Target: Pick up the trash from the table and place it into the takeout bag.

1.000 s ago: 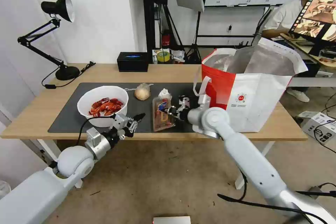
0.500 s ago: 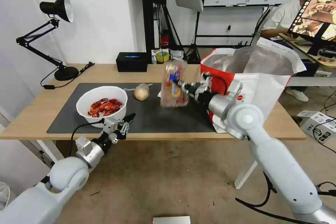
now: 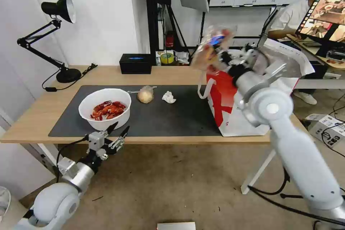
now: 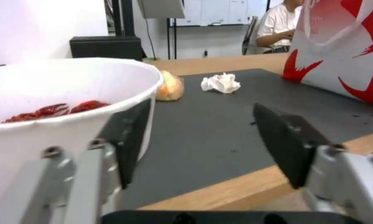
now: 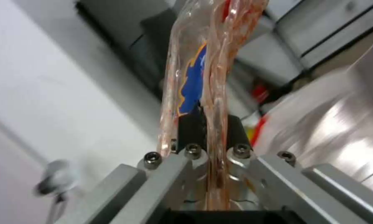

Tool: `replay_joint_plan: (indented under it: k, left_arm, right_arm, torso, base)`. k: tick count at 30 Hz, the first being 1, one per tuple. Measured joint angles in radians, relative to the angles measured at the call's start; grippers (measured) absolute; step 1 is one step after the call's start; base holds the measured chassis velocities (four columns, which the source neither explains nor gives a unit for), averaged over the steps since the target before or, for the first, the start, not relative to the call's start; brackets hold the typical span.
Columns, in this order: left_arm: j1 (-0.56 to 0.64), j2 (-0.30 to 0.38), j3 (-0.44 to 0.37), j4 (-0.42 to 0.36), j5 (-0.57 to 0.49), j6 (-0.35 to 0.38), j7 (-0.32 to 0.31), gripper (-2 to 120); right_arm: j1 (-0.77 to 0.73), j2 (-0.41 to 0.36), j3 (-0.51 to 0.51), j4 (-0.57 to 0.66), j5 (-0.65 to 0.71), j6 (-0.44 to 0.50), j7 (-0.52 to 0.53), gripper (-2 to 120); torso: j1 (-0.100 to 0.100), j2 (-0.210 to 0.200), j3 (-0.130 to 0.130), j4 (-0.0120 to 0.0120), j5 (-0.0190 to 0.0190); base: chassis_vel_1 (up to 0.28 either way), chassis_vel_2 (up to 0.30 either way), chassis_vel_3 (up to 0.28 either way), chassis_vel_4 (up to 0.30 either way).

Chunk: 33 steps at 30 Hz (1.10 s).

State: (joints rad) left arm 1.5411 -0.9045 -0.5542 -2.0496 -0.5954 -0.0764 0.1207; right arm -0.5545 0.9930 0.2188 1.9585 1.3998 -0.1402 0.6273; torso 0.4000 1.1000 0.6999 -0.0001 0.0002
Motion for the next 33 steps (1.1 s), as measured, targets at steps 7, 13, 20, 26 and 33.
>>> replay_joint_plan:
  k: [7,13,20,26,33]
  left_arm:
    - [0.01,-0.016,0.004,-0.001,0.02,-0.004,0.001,101]
    - [0.009,-0.025,0.018,-0.004,0.03,-0.004,0.0,111]
    - [0.027,-0.03,0.017,-0.014,0.04,-0.003,-0.003,115]
    - [0.028,-0.007,0.009,-0.026,0.036,0.001,-0.006,111]
    - [0.023,-0.004,0.008,-0.027,0.033,0.003,-0.007,101]
  right_arm:
    - [0.02,-0.054,0.0,-0.049,-0.217,-0.014,0.044,0]
    - [-0.025,-0.061,0.005,-0.046,-0.248,-0.028,0.043,0]
    - [-0.071,-0.055,0.018,-0.032,-0.186,-0.035,0.035,0]
    - [-0.079,-0.043,0.022,-0.03,-0.148,-0.033,0.038,11]
    - [-0.085,-0.038,0.025,-0.021,-0.106,-0.033,0.048,36]
  torso:
    - [0.0,0.0,0.0,0.0,-0.0001]
    - [0.0,0.0,0.0,0.0,0.0]
    - [0.0,0.0,0.0,0.0001,-0.0002]
    - [0.0,0.0,0.0,0.0,-0.0002]
    - [0.0,0.0,0.0,0.0001,-0.0003]
  base:
    - [0.0,0.0,0.0,0.0]
    - [0.0,0.0,0.0,0.0]
    - [0.0,0.0,0.0,0.0]
    - [0.0,0.0,0.0,0.0]
    - [0.0,0.0,0.0,0.0]
